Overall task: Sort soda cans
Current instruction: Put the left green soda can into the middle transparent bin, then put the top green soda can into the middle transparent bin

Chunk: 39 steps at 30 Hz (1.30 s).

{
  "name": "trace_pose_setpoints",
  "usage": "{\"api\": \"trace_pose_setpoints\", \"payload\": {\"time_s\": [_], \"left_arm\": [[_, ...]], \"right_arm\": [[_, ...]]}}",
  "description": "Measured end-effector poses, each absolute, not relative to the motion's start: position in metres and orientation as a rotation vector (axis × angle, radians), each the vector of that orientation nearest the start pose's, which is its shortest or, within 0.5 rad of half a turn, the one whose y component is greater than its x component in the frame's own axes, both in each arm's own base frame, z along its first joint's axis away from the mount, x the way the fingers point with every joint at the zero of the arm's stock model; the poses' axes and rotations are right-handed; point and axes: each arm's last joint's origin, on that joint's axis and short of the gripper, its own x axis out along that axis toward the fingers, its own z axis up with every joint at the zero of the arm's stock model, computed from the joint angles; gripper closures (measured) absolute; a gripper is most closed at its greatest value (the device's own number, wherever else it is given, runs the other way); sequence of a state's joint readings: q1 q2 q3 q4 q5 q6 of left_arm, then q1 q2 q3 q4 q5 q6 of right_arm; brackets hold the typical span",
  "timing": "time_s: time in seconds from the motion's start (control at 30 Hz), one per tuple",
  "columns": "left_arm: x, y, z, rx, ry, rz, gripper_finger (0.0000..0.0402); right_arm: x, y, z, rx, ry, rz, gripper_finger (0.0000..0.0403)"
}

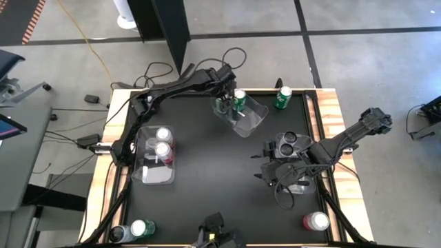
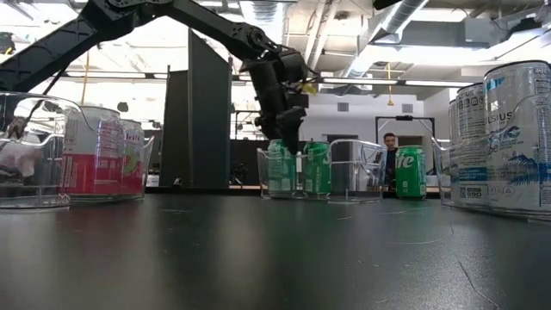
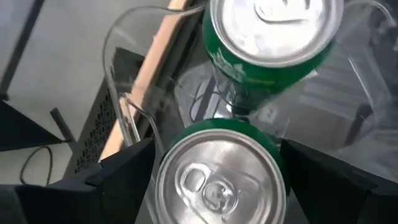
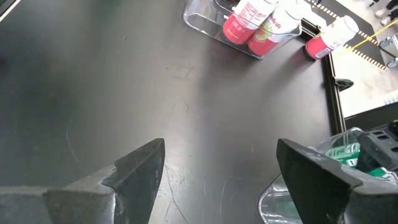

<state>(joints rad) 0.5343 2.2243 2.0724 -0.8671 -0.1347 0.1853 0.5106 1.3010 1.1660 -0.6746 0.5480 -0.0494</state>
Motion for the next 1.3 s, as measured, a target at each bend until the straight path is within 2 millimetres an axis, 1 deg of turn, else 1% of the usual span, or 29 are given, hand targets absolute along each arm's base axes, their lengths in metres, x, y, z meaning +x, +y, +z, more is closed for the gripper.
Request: {"api": "trace_pose_setpoints", "payload": {"time_s": [0.1, 0.27, 0.37, 0.57, 0.67, 0.8, 0.97, 1.03, 1.1, 1.2, 1.3], "left_arm": [[0.414, 0.250, 0.254, -0.034, 1.059, 0.524, 0.0061], [0.416, 0.249, 0.268, -0.020, 1.020, 0.531, 0.0061], [0.419, 0.246, 0.274, -0.005, 1.000, 0.521, 0.0061], [0.423, 0.238, 0.275, 0.023, 1.007, 0.485, 0.0061], [0.424, 0.235, 0.282, 0.027, 0.999, 0.480, 0.0061], [0.421, 0.229, 0.306, 0.031, 0.980, 0.479, 0.0061], [0.420, 0.217, 0.336, 0.056, 0.943, 0.460, 0.0061], [0.413, 0.210, 0.349, 0.082, 0.909, 0.450, 0.0061], [0.405, 0.205, 0.368, 0.093, 0.858, 0.437, 0.0061], [0.385, 0.200, 0.399, 0.080, 0.769, 0.422, 0.0061], [0.368, 0.192, 0.424, 0.068, 0.692, 0.385, 0.0061]], "right_arm": [[0.238, 0.116, 0.317, -0.456, 0.701, -0.018, 0.0074], [0.238, 0.116, 0.317, -0.458, 0.703, -0.018, 0.0074], [0.238, 0.116, 0.317, -0.458, 0.703, -0.018, 0.0074], [0.238, 0.116, 0.317, -0.454, 0.703, -0.020, 0.0074], [0.238, 0.116, 0.317, -0.452, 0.700, -0.021, 0.0074], [0.240, 0.112, 0.319, -0.457, 0.685, -0.078, 0.0074], [0.252, 0.094, 0.323, -0.435, 0.647, -0.158, 0.0074], [0.256, 0.084, 0.327, -0.422, 0.645, -0.198, 0.0074], [0.260, 0.071, 0.334, -0.399, 0.640, -0.245, 0.0074], [0.265, 0.049, 0.351, -0.354, 0.628, -0.329, 0.0074], [0.265, 0.023, 0.369, -0.281, 0.626, -0.430, 0.0074]]}}
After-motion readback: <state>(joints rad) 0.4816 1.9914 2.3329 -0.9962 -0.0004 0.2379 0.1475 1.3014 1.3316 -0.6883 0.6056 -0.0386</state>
